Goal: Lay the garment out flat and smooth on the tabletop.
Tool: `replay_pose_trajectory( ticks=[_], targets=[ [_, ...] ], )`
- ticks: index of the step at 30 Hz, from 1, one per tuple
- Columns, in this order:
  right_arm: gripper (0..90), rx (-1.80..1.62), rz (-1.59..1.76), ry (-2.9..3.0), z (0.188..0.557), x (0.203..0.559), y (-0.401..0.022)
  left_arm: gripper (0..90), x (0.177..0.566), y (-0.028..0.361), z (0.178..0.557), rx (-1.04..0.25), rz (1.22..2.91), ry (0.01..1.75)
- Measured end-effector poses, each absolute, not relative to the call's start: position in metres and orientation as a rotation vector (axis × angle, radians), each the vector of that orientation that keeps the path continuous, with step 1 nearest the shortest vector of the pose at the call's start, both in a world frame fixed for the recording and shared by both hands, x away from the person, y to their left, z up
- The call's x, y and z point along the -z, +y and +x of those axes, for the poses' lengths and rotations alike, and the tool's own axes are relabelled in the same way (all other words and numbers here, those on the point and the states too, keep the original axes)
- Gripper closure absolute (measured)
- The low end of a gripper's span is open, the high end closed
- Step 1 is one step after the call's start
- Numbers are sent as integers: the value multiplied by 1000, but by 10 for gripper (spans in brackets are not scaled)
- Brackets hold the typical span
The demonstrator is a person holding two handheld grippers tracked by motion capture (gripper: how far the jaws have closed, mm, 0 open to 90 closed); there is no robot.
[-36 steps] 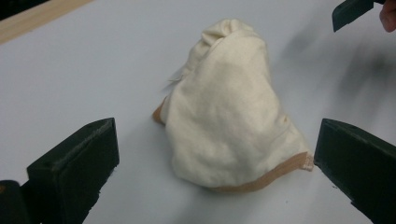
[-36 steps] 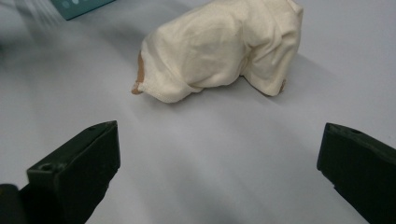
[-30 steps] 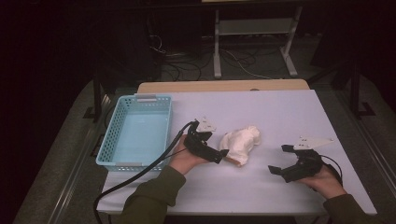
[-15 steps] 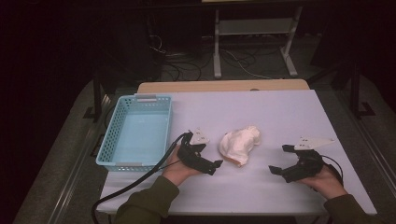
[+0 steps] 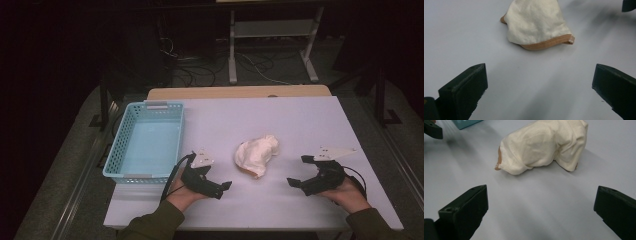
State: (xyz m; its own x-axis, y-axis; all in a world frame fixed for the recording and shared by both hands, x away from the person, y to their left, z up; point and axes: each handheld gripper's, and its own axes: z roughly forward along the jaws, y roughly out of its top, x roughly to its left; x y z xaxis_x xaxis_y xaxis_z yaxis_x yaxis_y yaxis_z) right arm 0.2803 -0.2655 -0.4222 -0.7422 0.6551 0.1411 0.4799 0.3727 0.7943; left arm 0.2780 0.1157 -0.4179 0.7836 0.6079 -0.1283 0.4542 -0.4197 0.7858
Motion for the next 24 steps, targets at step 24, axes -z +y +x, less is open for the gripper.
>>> replay_pose_trajectory(
  ticks=[24],
  targets=[
    [0,-1271,1084,2476,278,418,-262,0,427,133,257,-225,2132,764]
  ],
)
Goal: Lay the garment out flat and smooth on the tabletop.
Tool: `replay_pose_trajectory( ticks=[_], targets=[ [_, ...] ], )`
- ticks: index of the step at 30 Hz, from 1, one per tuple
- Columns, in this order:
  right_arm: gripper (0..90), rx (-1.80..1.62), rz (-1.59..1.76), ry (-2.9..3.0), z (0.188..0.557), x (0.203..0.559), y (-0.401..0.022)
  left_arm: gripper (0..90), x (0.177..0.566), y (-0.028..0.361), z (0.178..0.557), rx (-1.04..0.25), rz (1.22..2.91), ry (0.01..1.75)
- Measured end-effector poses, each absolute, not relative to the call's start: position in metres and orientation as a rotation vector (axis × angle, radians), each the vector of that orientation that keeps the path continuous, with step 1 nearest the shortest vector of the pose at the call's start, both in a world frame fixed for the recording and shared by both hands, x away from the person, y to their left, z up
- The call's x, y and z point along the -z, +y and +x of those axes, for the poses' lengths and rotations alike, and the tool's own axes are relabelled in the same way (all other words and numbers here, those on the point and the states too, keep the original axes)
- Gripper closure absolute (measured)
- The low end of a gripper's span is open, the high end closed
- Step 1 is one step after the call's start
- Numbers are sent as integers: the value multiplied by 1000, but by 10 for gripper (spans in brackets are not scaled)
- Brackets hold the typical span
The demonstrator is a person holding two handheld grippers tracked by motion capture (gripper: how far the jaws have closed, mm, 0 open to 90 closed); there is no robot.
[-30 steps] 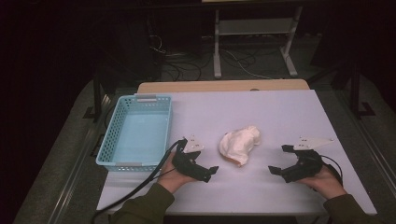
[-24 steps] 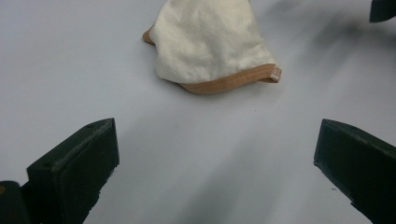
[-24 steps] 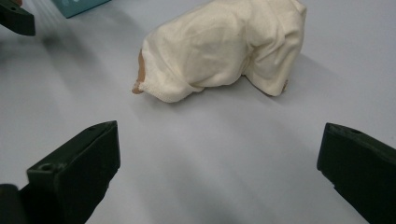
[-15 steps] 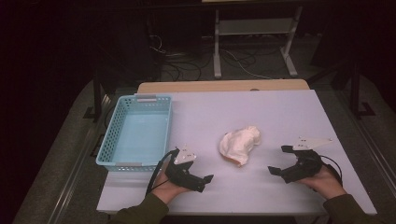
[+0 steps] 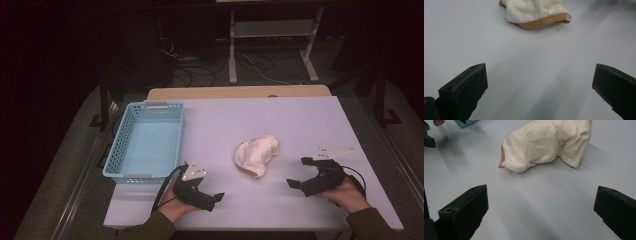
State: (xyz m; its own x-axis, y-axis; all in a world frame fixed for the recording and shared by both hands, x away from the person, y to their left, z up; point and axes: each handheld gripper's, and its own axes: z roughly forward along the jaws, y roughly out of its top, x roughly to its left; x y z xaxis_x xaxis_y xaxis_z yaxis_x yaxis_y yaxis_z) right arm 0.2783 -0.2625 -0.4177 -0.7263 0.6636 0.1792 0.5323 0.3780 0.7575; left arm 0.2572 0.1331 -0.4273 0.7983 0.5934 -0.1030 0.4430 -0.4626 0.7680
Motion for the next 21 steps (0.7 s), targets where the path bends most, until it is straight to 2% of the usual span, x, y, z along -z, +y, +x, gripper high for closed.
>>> replay_pose_trajectory(
  ticks=[10,21],
  targets=[
    [9,-1245,1086,2496,277,413,-254,0,429,130,259,-195,2126,771],
    [148,-1231,1050,2539,279,409,-234,0,426,130,260,-188,2124,756]
  ],
)
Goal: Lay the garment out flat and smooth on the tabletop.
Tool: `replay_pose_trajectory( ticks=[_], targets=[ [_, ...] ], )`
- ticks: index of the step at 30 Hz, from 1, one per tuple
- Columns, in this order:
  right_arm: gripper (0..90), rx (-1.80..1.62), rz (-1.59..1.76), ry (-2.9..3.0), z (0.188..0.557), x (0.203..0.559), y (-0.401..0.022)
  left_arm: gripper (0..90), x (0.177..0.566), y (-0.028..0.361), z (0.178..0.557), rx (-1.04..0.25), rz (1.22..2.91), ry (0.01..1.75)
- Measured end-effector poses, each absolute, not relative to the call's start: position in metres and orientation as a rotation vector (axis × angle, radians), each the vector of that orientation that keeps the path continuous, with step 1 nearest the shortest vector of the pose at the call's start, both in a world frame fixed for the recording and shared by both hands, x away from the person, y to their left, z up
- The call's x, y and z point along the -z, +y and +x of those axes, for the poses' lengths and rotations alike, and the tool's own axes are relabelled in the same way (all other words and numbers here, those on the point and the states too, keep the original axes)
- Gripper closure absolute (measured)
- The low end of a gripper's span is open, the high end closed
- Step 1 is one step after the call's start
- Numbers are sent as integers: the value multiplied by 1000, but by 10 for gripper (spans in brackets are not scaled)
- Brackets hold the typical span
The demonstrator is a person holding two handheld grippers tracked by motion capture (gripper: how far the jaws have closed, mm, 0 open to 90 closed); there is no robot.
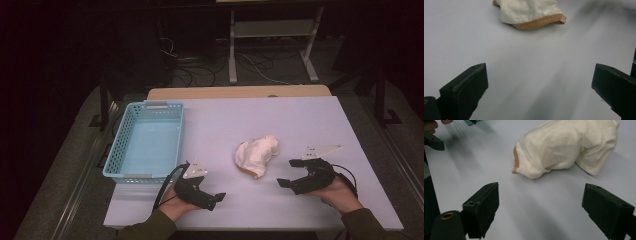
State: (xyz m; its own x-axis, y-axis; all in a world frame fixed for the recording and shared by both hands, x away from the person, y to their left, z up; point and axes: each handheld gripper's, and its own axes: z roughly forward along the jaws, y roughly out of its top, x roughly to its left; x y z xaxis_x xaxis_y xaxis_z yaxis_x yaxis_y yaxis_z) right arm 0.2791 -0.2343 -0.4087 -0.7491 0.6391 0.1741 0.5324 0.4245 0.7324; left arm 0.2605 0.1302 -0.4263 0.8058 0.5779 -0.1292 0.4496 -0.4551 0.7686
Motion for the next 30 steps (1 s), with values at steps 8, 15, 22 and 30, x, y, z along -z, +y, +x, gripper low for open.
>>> replay_pose_trajectory(
  ticks=[8,15,22,30],
  targets=[
    [234,-1238,1036,2557,282,405,-228,0,426,130,260,-193,2115,761],
    [340,-1243,988,2599,287,403,-216,0,426,129,260,-188,2114,761],
    [452,-1235,942,2631,290,404,-205,0,426,129,260,-185,2111,761],
    [532,-1233,897,2654,293,405,-196,0,427,128,260,-180,2115,760]
  ],
)
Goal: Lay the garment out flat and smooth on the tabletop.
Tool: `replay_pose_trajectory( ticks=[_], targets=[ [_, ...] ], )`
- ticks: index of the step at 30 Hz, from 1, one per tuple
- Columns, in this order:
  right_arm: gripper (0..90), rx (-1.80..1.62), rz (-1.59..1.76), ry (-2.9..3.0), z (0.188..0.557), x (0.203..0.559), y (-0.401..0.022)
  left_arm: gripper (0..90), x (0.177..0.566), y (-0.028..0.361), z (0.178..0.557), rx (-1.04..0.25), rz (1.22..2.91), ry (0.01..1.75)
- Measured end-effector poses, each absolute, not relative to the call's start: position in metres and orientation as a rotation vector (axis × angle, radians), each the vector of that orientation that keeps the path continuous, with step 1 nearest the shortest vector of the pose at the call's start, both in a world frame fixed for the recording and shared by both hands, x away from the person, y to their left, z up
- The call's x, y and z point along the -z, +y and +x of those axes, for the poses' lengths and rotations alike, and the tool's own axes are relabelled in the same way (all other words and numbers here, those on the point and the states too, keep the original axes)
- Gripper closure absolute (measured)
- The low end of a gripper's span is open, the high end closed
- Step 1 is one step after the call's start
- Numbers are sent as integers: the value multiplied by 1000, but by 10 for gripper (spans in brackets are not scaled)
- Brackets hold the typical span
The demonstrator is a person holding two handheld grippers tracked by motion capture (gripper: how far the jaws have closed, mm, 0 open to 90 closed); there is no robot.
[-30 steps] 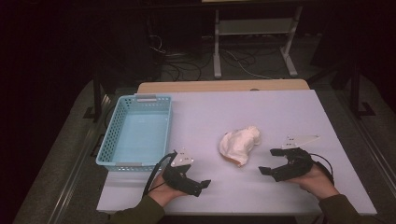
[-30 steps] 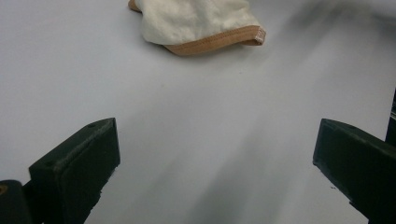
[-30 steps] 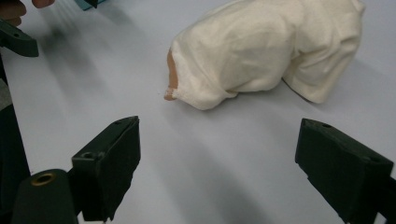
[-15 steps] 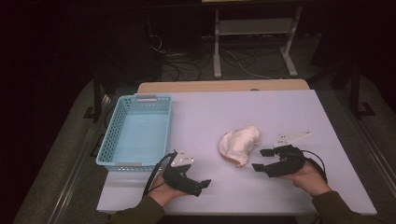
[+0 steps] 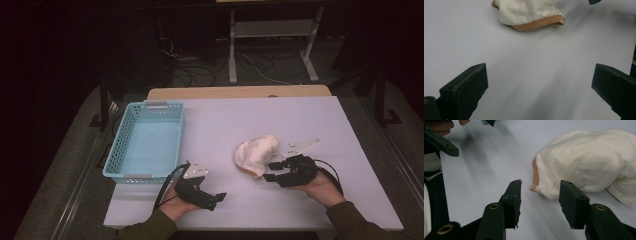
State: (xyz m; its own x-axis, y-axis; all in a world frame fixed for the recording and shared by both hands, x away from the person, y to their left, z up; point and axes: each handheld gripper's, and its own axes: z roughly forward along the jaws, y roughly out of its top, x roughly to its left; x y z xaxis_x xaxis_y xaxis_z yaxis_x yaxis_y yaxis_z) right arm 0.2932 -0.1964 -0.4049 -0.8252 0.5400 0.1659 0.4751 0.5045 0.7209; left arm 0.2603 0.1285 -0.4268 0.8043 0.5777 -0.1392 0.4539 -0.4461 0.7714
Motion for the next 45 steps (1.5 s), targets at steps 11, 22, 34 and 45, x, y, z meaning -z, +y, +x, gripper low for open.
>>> replay_pose_trajectory(
  ticks=[11,22,34,45],
  targets=[
    [599,-1207,852,2680,299,408,-180,0,427,129,260,-174,2109,763],
    [646,-1189,814,2689,304,412,-168,0,427,129,261,-168,2106,765],
    [654,-1081,795,2721,309,425,-158,0,427,129,261,-167,2116,759],
    [659,-977,751,2748,311,437,-152,0,427,129,261,-165,2112,764]
  ],
)
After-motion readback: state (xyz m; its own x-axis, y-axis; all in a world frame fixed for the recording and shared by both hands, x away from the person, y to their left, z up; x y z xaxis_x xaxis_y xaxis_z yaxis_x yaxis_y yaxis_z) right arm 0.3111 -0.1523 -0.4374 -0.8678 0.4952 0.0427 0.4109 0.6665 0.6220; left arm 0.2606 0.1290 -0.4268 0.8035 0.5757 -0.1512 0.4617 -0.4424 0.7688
